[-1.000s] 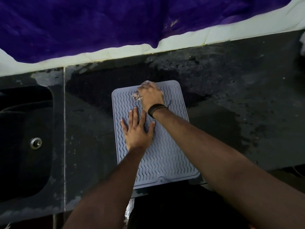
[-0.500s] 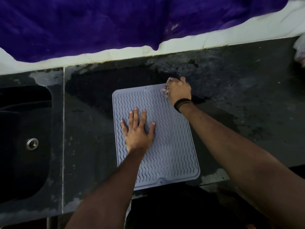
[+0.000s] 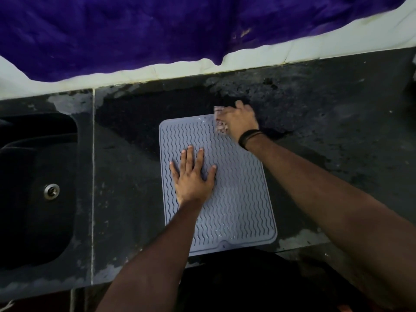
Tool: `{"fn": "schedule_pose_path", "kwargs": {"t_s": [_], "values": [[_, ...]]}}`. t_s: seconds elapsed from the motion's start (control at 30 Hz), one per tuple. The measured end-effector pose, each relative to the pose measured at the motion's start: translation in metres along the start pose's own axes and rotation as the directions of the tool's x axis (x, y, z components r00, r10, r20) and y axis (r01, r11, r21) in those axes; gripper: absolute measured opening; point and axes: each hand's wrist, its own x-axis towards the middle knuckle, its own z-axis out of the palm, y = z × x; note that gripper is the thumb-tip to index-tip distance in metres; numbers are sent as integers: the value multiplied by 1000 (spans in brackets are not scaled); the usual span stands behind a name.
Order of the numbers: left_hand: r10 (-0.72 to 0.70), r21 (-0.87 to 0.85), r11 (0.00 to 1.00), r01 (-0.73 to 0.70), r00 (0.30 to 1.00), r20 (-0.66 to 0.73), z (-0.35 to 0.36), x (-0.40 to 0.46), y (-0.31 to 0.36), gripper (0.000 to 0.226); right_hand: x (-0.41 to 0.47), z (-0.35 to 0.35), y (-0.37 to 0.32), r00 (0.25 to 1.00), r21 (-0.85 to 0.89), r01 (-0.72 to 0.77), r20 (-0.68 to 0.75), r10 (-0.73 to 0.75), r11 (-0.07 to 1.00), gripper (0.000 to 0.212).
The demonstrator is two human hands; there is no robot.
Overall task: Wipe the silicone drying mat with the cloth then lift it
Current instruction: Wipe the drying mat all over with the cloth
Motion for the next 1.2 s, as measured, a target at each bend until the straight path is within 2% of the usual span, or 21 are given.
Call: {"fn": "schedule_pose_path", "kwargs": {"t_s": [0.1, 0.2, 0.27, 0.3, 0.4, 0.47, 0.53, 0.77, 0.9, 1.0, 1.1, 1.2], "values": [[4, 1, 1000, -4, 1000, -7, 1, -1, -1, 73, -14, 8, 45, 991, -23, -133, 32, 133, 991, 44], [13, 4, 1000, -13, 1000, -22, 0, -1, 0, 74, -20, 15, 73, 945, -23, -324, 43, 325, 946, 36], [18, 5, 1000, -18, 1000, -22, -1, -1, 0, 74, -17, 14, 74, 917, 55, -398, 8, 398, 916, 31], [16, 5, 1000, -16, 1000, -14, -1, -1, 1, 74, -14, 11, 68, 920, 121, -385, -30, 391, 915, 31], [-4, 7, 1000, 3, 1000, 23, -1, 0, 2, 74, -7, 4, 28, 958, 279, -198, -146, 245, 940, 44], [-5, 6, 1000, 4, 999, 32, -2, -1, 2, 74, -8, 11, -6, 985, 284, -120, -83, 149, 951, 50], [-7, 8, 1000, 7, 999, 35, -2, -1, 2, 74, -16, 24, -26, 992, 262, -120, -15, 129, 957, 49], [-16, 11, 1000, 16, 999, 34, -1, 0, 2, 72, -83, 35, -23, 995, 272, -97, -7, 103, 958, 47], [-5, 13, 1000, 5, 999, 35, -1, -1, 0, 73, -129, 38, -29, 996, 228, -73, 66, 59, 971, 53], [-6, 17, 1000, 5, 999, 48, -2, 0, 1, 73, -114, 24, -22, 997, 228, -81, 30, 77, 970, 47], [-8, 16, 1000, 8, 999, 47, -4, -1, 3, 73, -71, 3, -24, 988, 299, -83, -98, 117, 951, 45], [-18, 16, 1000, 17, 998, 66, -5, 0, 3, 73, -34, -6, -34, 990, 304, -101, -62, 125, 947, 53]]}}
